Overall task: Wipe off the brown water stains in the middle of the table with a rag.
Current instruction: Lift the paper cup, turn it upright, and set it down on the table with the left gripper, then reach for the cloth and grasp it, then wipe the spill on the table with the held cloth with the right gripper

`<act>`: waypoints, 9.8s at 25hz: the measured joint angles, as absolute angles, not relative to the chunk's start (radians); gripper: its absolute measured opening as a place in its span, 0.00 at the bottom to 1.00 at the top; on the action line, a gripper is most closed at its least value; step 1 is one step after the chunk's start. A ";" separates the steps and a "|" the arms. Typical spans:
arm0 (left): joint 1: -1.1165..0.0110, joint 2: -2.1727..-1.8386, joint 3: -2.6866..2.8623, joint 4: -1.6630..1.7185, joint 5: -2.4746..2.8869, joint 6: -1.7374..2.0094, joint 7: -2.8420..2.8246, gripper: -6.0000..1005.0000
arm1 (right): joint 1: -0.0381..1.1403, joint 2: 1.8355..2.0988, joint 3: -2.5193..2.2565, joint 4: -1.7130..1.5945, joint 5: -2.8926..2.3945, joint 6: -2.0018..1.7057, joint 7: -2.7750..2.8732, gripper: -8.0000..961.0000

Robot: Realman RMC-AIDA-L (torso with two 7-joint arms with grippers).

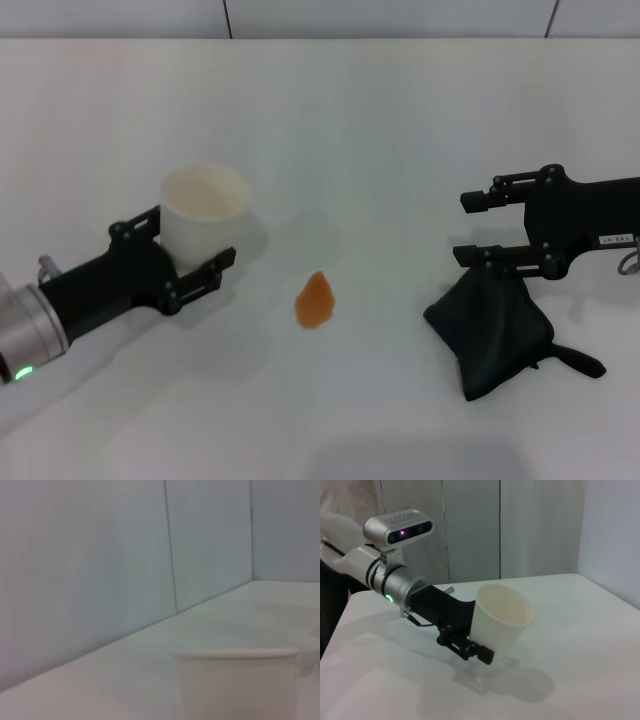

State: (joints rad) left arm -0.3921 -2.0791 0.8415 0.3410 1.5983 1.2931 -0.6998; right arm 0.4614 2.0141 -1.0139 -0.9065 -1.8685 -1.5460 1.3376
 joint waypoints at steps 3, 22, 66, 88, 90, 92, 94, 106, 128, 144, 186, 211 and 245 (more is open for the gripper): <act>-0.365 -2.079 0.841 0.318 1.584 1.279 -0.682 0.68 | 0.457 2.014 -1.014 -0.907 -1.868 -1.548 1.337 0.61; -0.369 -2.081 0.846 0.270 1.544 1.173 -0.600 0.68 | 0.437 2.014 -1.014 -0.905 -1.852 -1.546 1.316 0.61; -0.464 -2.085 0.851 0.165 1.510 1.088 -0.603 0.87 | 0.448 2.014 -1.022 -0.880 -1.844 -1.535 1.308 0.60; -0.243 -2.072 0.849 0.328 1.502 1.385 -0.700 0.87 | 0.413 2.012 -1.069 -1.015 -1.868 -1.529 1.491 0.59; -0.206 -2.063 0.849 0.372 1.528 1.436 -0.740 0.87 | 0.401 2.012 -1.095 -1.078 -1.899 -1.527 1.568 0.59; -0.180 -2.055 0.849 0.413 1.563 1.484 -0.781 0.87 | 0.394 2.012 -1.121 -1.143 -1.947 -1.530 1.660 0.59; -0.160 -2.044 0.849 0.451 1.604 1.530 -0.823 0.87 | 0.397 2.010 -1.142 -1.195 -2.004 -1.542 1.754 0.59; -0.157 -2.023 0.844 0.502 1.687 1.579 -0.856 0.87 | 0.533 2.012 -1.380 -1.396 -2.321 -1.637 2.453 0.59; -0.209 -2.022 0.842 0.503 1.692 1.560 -0.856 0.87 | 0.653 2.025 -1.613 -1.354 -2.565 -1.592 2.835 0.58; -0.217 -2.032 0.842 0.514 1.685 1.547 -0.854 0.87 | 0.656 2.027 -1.638 -1.305 -2.557 -1.552 2.837 0.58; -0.205 -2.035 0.848 0.525 1.694 1.610 -0.856 0.87 | 0.845 2.026 -1.762 -1.116 -2.408 -1.357 2.657 0.04; -0.199 -2.042 0.844 0.523 1.688 1.611 -0.859 0.87 | 0.988 2.028 -2.050 -0.988 -2.128 -1.077 2.507 0.05; -0.209 -2.040 0.842 0.517 1.684 1.589 -0.864 0.86 | 0.916 2.024 -2.033 -1.044 -2.190 -1.016 2.420 0.07</act>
State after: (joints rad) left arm -0.2086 -2.0401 0.8421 0.5173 1.6842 1.5891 -0.8636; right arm 0.9160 2.0240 -2.0327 -1.0437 -2.1899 -1.0163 2.4196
